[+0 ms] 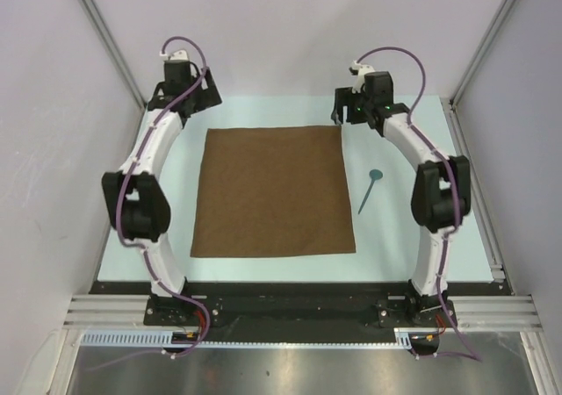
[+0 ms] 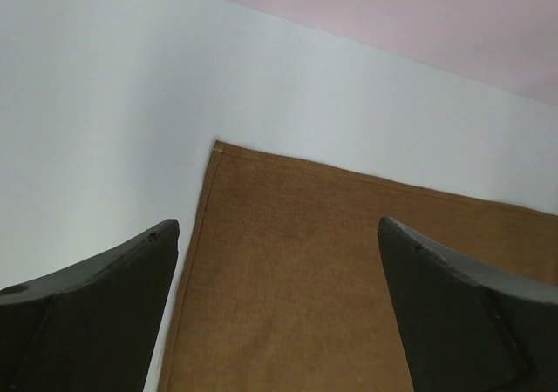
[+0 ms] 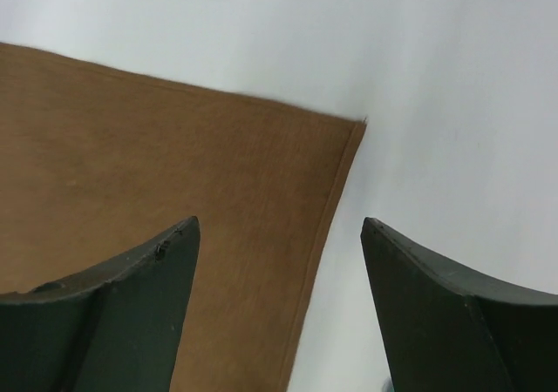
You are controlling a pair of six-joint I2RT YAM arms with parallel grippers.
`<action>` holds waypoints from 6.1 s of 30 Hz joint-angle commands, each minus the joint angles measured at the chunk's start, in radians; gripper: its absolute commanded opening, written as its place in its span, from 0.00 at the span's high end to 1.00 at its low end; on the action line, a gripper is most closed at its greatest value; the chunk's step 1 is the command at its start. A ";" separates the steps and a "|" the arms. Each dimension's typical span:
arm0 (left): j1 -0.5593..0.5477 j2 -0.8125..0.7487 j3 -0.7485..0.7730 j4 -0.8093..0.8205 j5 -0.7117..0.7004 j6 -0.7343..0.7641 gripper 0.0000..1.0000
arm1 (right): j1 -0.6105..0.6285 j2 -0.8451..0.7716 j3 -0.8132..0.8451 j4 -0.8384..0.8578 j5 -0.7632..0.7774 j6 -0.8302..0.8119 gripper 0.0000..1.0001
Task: Fold the napkin, place the utensils inside, and roll it up
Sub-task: Flatten the napkin out, then fold the napkin
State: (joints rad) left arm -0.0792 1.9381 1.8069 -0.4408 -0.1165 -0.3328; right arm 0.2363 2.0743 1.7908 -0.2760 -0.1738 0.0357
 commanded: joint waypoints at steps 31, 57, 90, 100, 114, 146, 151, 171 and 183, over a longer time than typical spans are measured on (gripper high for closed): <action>-0.942 -0.377 -0.695 0.401 0.196 0.009 0.19 | -0.205 -0.925 -0.854 -0.212 0.151 0.429 0.25; -1.108 0.114 -0.466 0.326 0.080 -0.041 0.54 | -0.419 -1.074 -0.881 -0.232 0.010 0.395 0.24; -1.205 0.081 -0.368 0.192 0.043 0.018 1.00 | -0.443 -1.079 -0.857 -0.223 0.008 0.397 0.22; -0.892 -0.025 -0.291 0.021 0.144 0.153 1.00 | -0.443 -1.079 -0.828 -0.241 0.031 0.392 0.23; -0.331 0.212 0.129 -0.170 -0.087 0.449 1.00 | -0.440 -1.066 -0.834 -0.227 0.008 0.397 0.23; -0.060 0.479 0.385 -0.121 0.021 0.414 1.00 | -0.298 -1.034 -0.817 -0.236 0.103 0.415 0.23; -0.053 0.499 0.407 -0.128 0.011 0.417 1.00 | -0.270 -1.030 -0.809 -0.242 0.131 0.417 0.23; -0.044 0.486 0.414 -0.088 0.009 0.376 0.32 | -0.170 -0.961 -0.801 -0.223 0.172 0.429 0.23; -0.051 0.204 0.422 -0.102 0.103 0.302 0.21 | -0.131 -0.786 -0.821 -0.140 0.224 0.441 0.29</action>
State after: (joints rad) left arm -0.1314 2.3379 2.1700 -0.5484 -0.0692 0.0246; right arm 0.0948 1.2209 0.9451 -0.4862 0.0124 0.4679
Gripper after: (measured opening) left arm 0.796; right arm 0.737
